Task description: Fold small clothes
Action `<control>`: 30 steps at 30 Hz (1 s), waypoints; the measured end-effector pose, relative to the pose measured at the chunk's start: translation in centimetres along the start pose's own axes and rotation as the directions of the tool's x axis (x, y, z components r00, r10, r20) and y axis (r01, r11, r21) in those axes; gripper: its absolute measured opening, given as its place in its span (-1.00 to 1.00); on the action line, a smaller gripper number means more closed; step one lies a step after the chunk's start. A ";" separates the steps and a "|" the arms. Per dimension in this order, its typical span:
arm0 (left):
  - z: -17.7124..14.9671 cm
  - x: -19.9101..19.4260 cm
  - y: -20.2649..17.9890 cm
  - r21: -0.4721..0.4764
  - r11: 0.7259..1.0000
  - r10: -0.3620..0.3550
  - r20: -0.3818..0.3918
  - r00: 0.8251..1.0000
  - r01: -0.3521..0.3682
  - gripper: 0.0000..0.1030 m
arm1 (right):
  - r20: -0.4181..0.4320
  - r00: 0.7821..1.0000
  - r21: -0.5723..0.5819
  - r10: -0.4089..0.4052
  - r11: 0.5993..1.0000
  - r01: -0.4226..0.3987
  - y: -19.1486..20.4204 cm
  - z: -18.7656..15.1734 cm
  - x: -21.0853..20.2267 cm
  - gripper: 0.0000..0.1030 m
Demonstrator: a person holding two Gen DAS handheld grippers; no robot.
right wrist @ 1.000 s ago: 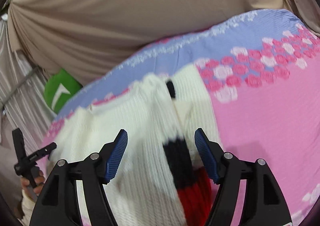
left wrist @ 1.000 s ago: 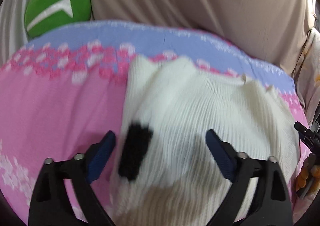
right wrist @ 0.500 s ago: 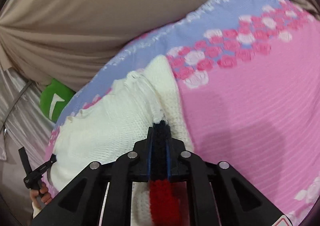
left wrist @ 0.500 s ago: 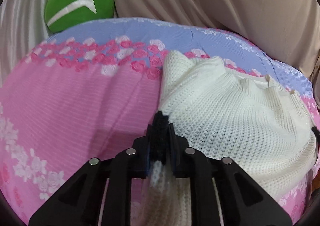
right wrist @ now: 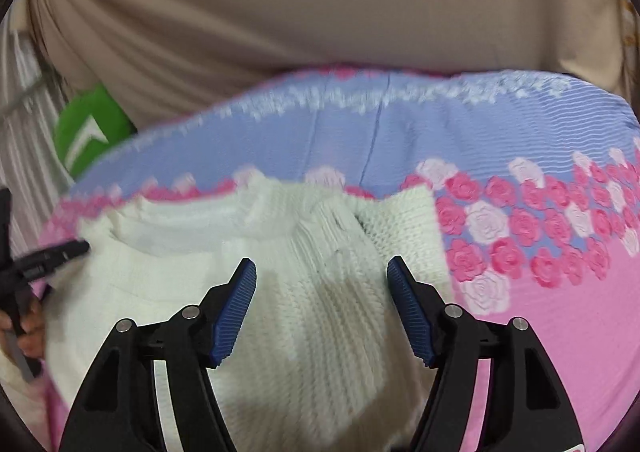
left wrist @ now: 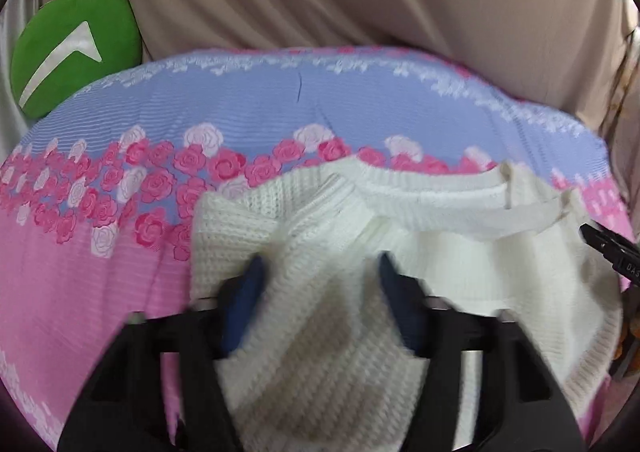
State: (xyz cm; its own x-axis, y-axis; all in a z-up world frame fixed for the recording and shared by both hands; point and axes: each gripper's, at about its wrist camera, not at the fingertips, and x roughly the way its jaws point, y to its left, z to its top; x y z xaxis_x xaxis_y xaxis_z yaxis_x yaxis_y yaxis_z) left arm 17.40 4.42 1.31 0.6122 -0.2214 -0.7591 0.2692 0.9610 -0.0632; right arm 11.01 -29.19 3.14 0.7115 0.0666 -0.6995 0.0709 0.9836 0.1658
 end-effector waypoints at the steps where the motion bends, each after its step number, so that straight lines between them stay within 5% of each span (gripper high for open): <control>1: 0.0 0.4 0.2 -0.004 1.000 0.005 -0.005 1.000 -0.005 -0.87 | 0.006 1.000 0.002 0.019 1.000 -0.019 0.0 0.3 -0.2 -0.74; 7: 2.7 -3.2 2.7 -0.098 0.995 -0.007 0.155 0.988 0.023 -0.90 | 0.263 0.956 0.098 0.129 0.982 -0.160 -2.0 3.7 -6.1 -0.81; 10: 3.8 -1.2 3.1 -0.095 0.995 0.055 0.137 0.989 -0.043 -0.90 | 0.184 0.978 0.179 0.095 0.975 -0.128 -4.6 4.6 -2.6 -0.81; 13: 3.2 4.0 3.3 -0.097 0.990 0.099 0.006 0.995 -0.098 -0.90 | 0.007 0.990 0.297 0.143 0.945 -0.138 -6.9 3.2 3.0 -0.83; 15: 3.8 3.5 3.1 -0.100 0.989 0.117 0.034 0.993 -0.113 -0.83 | 0.046 0.991 0.309 0.129 0.941 -0.137 -7.3 3.7 1.4 -0.81; 18: 3.8 3.0 3.0 -0.096 0.979 0.184 0.053 0.982 -0.178 -0.74 | 0.127 0.992 0.302 -0.006 0.953 -0.032 -6.4 3.3 -1.7 -0.56; 20: 3.1 1.3 3.2 -0.124 0.982 0.151 0.070 0.986 -0.141 -0.73 | 0.186 0.983 0.224 0.002 0.974 -0.045 -4.2 2.8 -4.6 -0.56; 23: 1.5 -3.0 1.9 -0.114 0.988 0.119 0.138 0.983 -0.103 -0.45 | 0.191 0.976 0.051 0.107 0.992 -0.119 1.4 1.1 -7.2 -0.53; 26: -1.4 -6.3 -2.5 0.002 0.999 0.037 0.169 0.985 -0.038 -0.20 | 0.104 0.974 -0.115 0.202 0.975 -0.190 7.9 -2.4 -7.0 -0.46; 30: -5.8 -5.8 -7.8 0.146 0.989 -0.046 0.080 0.996 0.034 -0.18 | -0.072 0.936 -0.202 0.345 0.914 -0.352 14.1 -7.2 -4.4 -0.46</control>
State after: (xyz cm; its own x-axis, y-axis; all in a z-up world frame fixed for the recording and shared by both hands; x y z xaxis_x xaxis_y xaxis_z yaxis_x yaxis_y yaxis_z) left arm 7.42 -0.86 2.51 0.6564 -0.2781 -0.7013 0.3959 0.9183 0.0064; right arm 3.83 -14.42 3.56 0.6404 0.4133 -0.6473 -0.3269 0.9094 0.2572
